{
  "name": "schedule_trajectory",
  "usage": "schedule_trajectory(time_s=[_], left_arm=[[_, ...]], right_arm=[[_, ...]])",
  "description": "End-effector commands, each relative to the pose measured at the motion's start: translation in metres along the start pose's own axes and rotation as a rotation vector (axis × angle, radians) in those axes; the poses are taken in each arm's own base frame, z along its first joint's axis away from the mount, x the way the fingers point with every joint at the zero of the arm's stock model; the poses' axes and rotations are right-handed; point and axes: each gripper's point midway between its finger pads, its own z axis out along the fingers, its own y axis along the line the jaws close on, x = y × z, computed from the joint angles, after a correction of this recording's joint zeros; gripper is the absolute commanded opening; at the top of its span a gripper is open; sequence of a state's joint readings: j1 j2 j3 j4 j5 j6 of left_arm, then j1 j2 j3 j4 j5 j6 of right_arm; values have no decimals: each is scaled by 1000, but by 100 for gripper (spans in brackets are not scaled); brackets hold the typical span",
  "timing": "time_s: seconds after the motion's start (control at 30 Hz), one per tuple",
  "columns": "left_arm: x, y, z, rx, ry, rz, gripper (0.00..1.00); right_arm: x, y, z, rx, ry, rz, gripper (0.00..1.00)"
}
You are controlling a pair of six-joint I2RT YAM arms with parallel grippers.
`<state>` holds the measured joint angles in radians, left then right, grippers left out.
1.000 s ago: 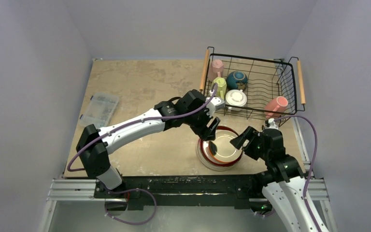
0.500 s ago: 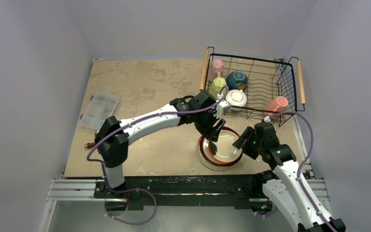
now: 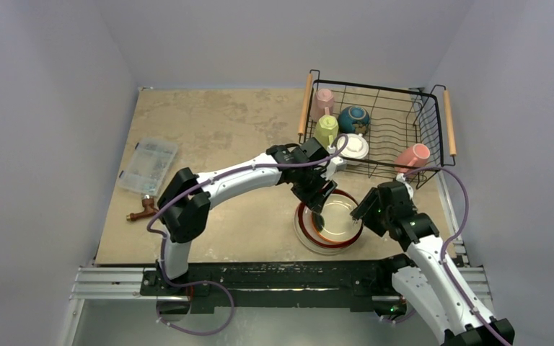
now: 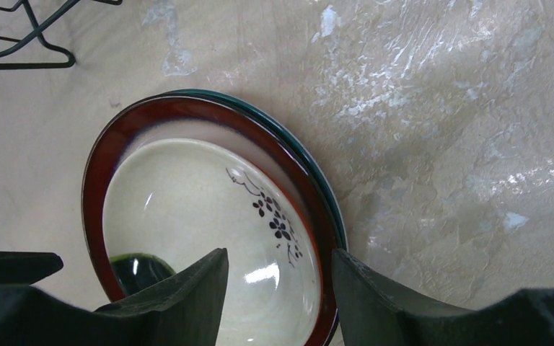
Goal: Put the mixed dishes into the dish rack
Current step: Pick up the plate from the corner of the board.
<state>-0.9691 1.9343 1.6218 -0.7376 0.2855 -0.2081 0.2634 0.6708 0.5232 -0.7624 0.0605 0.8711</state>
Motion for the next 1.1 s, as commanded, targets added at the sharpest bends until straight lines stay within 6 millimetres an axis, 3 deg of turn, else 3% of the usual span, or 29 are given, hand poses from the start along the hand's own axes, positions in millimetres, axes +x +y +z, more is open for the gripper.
schedule_trajectory(time_s=[0.0,0.47,0.6,0.97,1.07], left_arm=[[-5,4,8,-9,10,22,52],[-2,-3,27,30,45,12,39],[-1,-10,30,44,59,28,27],[-13,-22,4,42,1,74,2],[-16,-24,-3,39,-19,80,0]], right_arm=[[-8,0,9,5,-52,16,54],[-9,-4,21,30,-56,-3,36],[-10,-3,20,25,-63,-3,31],[-21,10,4,-28,-97,-5,13],[-24,15,-2,-49,-104,-9,8]])
